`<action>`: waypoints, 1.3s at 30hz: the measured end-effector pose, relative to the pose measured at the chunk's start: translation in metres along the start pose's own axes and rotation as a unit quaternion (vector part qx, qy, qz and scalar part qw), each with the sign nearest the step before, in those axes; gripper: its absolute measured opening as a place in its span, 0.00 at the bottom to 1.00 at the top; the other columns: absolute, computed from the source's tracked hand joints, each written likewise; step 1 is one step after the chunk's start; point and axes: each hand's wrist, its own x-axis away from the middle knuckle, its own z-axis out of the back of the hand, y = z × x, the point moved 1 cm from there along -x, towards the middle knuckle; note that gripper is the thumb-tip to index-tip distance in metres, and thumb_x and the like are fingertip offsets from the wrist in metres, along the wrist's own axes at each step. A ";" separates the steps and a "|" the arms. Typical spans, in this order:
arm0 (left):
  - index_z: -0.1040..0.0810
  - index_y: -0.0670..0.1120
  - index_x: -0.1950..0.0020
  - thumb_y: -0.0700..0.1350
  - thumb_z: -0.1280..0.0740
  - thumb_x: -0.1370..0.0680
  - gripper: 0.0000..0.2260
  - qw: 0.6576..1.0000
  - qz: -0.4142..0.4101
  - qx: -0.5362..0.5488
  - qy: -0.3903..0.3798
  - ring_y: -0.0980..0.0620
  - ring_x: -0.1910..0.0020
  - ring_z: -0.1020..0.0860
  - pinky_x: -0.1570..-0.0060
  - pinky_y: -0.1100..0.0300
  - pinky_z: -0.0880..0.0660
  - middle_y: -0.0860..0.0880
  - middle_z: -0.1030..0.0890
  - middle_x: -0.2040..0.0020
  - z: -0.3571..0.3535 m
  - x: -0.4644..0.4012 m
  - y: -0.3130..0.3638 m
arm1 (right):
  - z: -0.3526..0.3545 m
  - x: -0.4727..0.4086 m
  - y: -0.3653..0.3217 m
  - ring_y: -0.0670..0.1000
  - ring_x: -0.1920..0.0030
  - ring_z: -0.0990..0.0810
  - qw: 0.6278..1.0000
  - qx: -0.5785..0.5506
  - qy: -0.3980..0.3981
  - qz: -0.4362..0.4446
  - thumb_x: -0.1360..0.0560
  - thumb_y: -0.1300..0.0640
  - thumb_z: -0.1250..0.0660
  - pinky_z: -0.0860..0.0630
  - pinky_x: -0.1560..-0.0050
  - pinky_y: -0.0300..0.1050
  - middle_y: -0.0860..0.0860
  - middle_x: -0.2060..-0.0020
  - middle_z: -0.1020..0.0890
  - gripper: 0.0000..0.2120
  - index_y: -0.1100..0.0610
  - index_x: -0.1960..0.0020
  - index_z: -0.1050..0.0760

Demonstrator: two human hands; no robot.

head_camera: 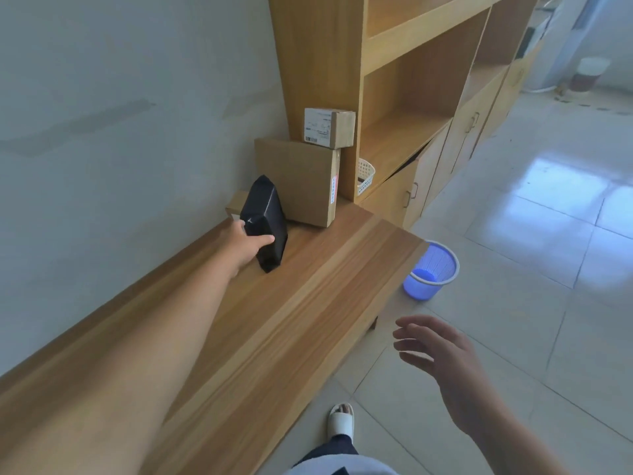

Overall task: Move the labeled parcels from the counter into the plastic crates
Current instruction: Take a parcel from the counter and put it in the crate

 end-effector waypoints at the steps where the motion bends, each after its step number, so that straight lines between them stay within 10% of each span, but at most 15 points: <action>1: 0.34 0.47 0.21 0.54 0.22 0.26 0.38 1.000 -0.007 -0.014 0.003 0.42 0.30 0.27 0.35 0.48 0.28 0.44 0.28 0.26 0.002 -0.021 0.009 | -0.003 -0.010 -0.008 0.55 0.55 0.17 1.000 0.008 0.002 0.002 0.19 0.67 0.35 0.21 0.45 0.53 0.56 0.60 0.14 0.08 0.64 0.49 0.16; 14: 0.26 0.41 0.33 0.54 0.21 0.29 0.31 0.965 0.008 -0.262 0.010 0.39 0.45 0.19 0.57 0.52 0.24 0.40 0.20 0.38 -0.001 -0.142 0.051 | -0.030 -0.106 -0.047 0.54 0.55 0.16 0.998 0.044 0.025 -0.027 0.20 0.66 0.34 0.20 0.43 0.54 0.55 0.60 0.14 0.08 0.62 0.51 0.15; 20: 0.27 0.45 0.56 0.55 0.24 0.30 0.18 0.954 0.020 -0.300 0.010 0.48 0.70 0.21 0.74 0.62 0.33 0.46 0.21 0.63 0.005 -0.120 0.057 | -0.056 -0.140 -0.062 0.53 0.57 0.16 0.997 0.063 -0.031 -0.019 0.20 0.67 0.34 0.21 0.49 0.49 0.55 0.60 0.14 0.09 0.62 0.50 0.15; 26: 0.18 0.48 0.53 0.54 0.23 0.35 0.15 0.997 0.069 -0.034 0.015 0.48 0.67 0.15 0.73 0.58 0.22 0.48 0.14 0.61 0.019 -0.049 0.023 | -0.086 -0.167 -0.068 0.47 0.53 0.15 0.968 0.181 -0.144 0.102 0.22 0.64 0.29 0.20 0.50 0.43 0.46 0.56 0.12 0.11 0.49 0.50 0.15; 32: 0.16 0.46 0.49 0.55 0.23 0.32 0.18 0.929 0.210 0.299 0.052 0.50 0.64 0.14 0.67 0.57 0.20 0.47 0.13 0.59 0.007 0.051 -0.023 | -0.099 -0.191 -0.063 0.39 0.37 0.28 0.825 0.404 -0.294 0.263 0.24 0.47 0.25 0.31 0.38 0.32 0.35 0.37 0.27 0.26 0.40 0.29 0.28; 35: 0.18 0.45 0.49 0.52 0.25 0.25 0.12 0.844 0.287 0.447 0.079 0.51 0.69 0.16 0.71 0.59 0.22 0.47 0.15 0.62 -0.023 0.098 -0.029 | -0.097 -0.196 -0.055 0.52 0.25 0.36 0.681 0.537 -0.296 0.399 0.26 0.43 0.24 0.42 0.22 0.54 0.44 0.27 0.31 0.37 0.46 0.21 0.35; 39: 0.22 0.39 0.47 0.49 0.23 0.28 0.18 0.706 0.344 0.611 0.105 0.48 0.70 0.19 0.74 0.58 0.21 0.43 0.20 0.64 -0.078 0.157 -0.013 | -0.087 -0.201 -0.040 0.62 0.30 0.23 0.507 0.565 -0.282 0.586 0.40 0.47 0.14 0.37 0.26 0.72 0.57 0.34 0.20 0.43 0.55 0.28 0.23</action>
